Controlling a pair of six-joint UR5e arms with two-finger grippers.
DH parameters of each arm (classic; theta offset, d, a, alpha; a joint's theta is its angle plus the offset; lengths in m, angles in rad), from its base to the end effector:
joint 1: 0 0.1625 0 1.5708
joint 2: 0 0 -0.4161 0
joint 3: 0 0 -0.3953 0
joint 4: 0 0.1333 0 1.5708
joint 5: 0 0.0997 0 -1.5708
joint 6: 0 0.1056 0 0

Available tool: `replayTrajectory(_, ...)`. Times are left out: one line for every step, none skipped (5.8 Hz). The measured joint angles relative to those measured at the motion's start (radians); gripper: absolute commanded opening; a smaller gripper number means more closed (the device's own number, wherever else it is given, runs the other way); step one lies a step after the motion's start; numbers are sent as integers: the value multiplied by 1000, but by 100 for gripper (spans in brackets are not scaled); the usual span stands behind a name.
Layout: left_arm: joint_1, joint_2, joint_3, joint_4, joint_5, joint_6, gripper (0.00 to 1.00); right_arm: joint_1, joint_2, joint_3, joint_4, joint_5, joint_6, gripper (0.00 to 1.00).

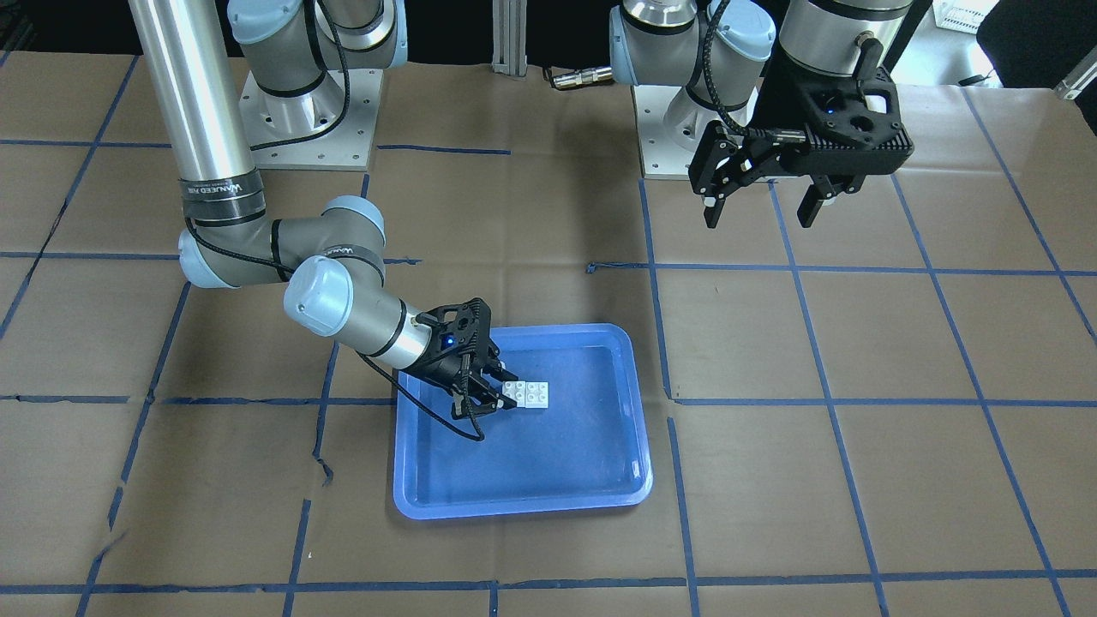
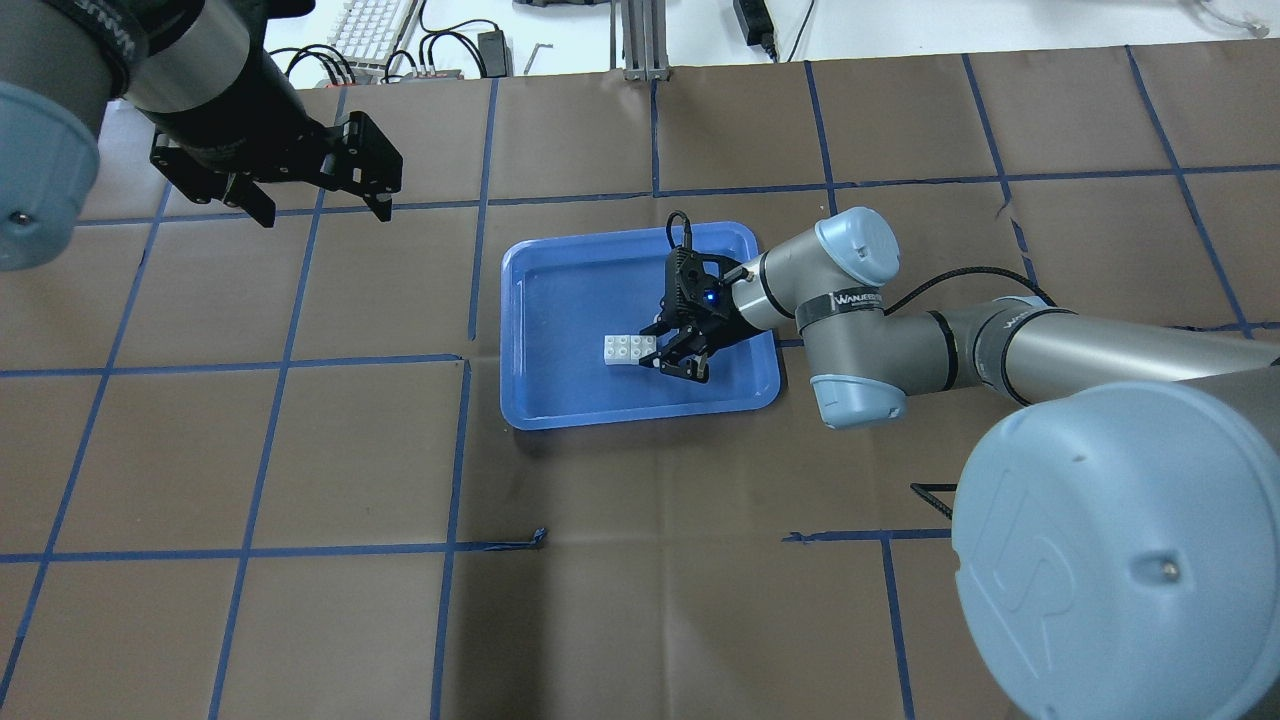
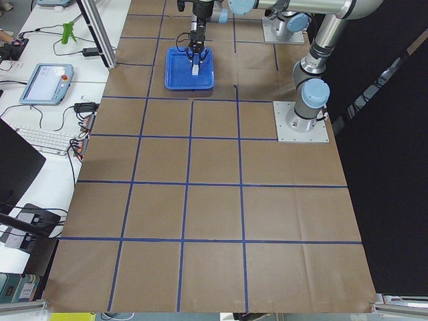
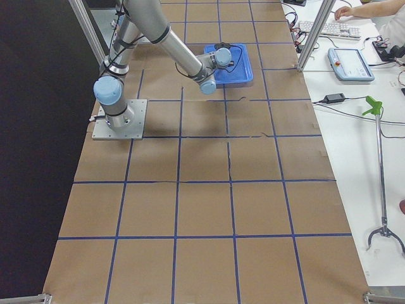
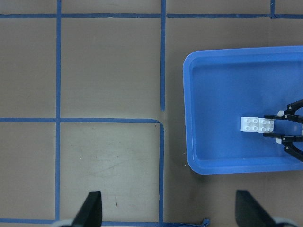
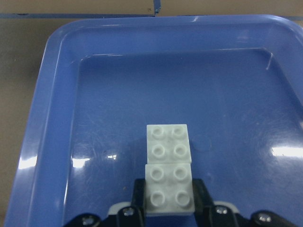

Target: Assemble white blocks and place on blue tray

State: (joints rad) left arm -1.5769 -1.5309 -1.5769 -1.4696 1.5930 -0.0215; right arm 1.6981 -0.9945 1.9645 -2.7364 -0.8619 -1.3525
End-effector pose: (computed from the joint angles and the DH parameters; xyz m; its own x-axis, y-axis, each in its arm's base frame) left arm -0.1340 -0.4907 0.5004 -0.9997 -0.0182 -0.0191 -0.0154 0.9907 -0.1350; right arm 0.2720 -0.5334 0.1261 -0.0380 -0.9980 0.0514 -0.7464 -0.0059 -0.6655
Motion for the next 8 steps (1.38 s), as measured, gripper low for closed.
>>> replayTrajectory(0,0,0,0,0,0,99,0,4,-1,-3,0,1,52)
replayTrajectory(0,0,0,0,0,0,99,0,5,-1,-5,-1,1,76)
replayTrajectory(0,0,0,0,0,0,99,0,4,-2,-6,0,12,99)
replayTrajectory(0,0,0,0,1,0,99,-1,1,-3,-7,1,32,100)
replayTrajectory(0,0,0,0,1,0,99,-1,-2,-4,-8,1,48,100)
replayTrajectory(1,0,0,0,1,0,99,-1,-5,-9,-8,0,53,100)
replayTrajectory(0,0,0,0,1,0,99,-4,-8,-31,-8,-3,58,100)
replayTrajectory(0,0,0,0,1,0,99,-9,-12,-76,-3,-12,82,100)
